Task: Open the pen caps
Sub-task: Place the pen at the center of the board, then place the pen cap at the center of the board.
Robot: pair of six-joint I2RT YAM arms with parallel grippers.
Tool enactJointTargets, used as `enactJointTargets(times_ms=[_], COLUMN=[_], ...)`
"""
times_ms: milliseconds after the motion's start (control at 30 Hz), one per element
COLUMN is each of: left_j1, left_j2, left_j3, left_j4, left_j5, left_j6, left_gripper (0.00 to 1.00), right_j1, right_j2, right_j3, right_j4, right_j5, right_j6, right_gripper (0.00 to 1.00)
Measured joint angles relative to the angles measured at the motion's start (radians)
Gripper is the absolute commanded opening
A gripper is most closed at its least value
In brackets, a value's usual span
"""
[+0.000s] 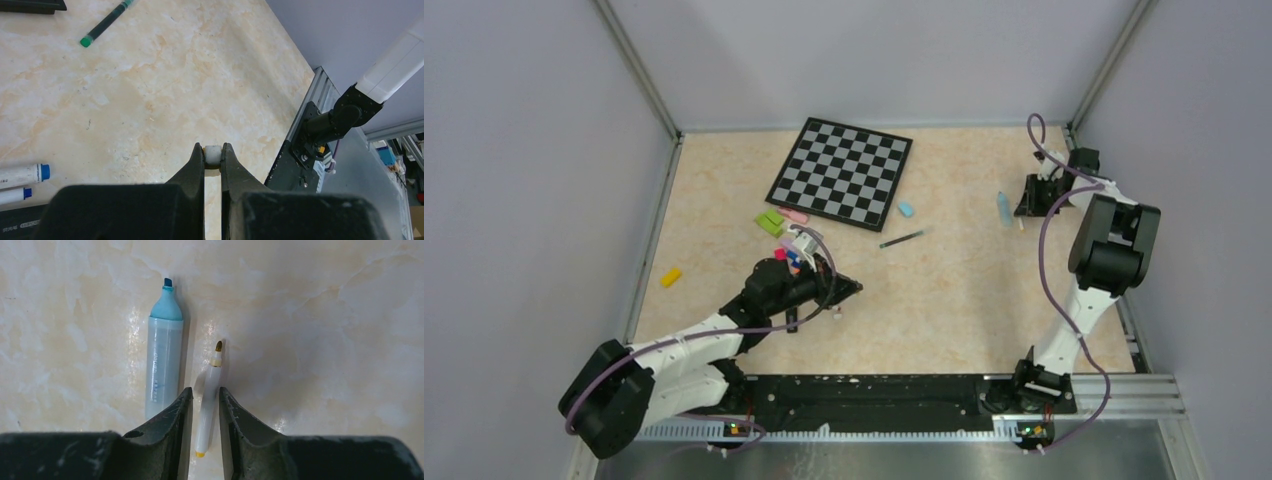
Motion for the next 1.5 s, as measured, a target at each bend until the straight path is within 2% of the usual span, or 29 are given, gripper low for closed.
enactJointTargets(times_ms=[133,467,700,867,1067,1500], left_j1=[0.0,-0.007,-0.02,-0.028,-0.034,-0.055], left_j2=[0.019,0.114,0.273,0.438,0.696,1.245], left_j3=[0.018,0.124,0.292,0.494,0.809,1.565], left_j4=[-0.004,-0.026,-0.113,-0.212,-0.388,-0.775], left_j5=[0.011,0.026,0.006,-0.052,-0.15,-0.28], left_j6=[-0.003,-0.003,0.01,0.04,0.063,0.118], left_gripper=[0.04,0.04,0.04,0.04,0.01,0.03], right_j1=[0.0,-0.003,-0.003,-0.003,-0.003,-0.011], right_j2=[-0.031,-0.23,-0.373,-0.504,-0.692,-0.684], right_j3=[-0.035,-0.162,-0.26,-0.286,-0.436,-0.475], right_j4=[0.018,0.085,0.063,0.019,0.036,0.013], right_j5=[0.002,-0.005,-0.07,-0.158,-0.269,-0.35], right_j6=[0.0,0.0,-0.012,-0.039,-0.057,-0.056], right_gripper=[0.27,0.29,0.3,0.32,0.35,0.35])
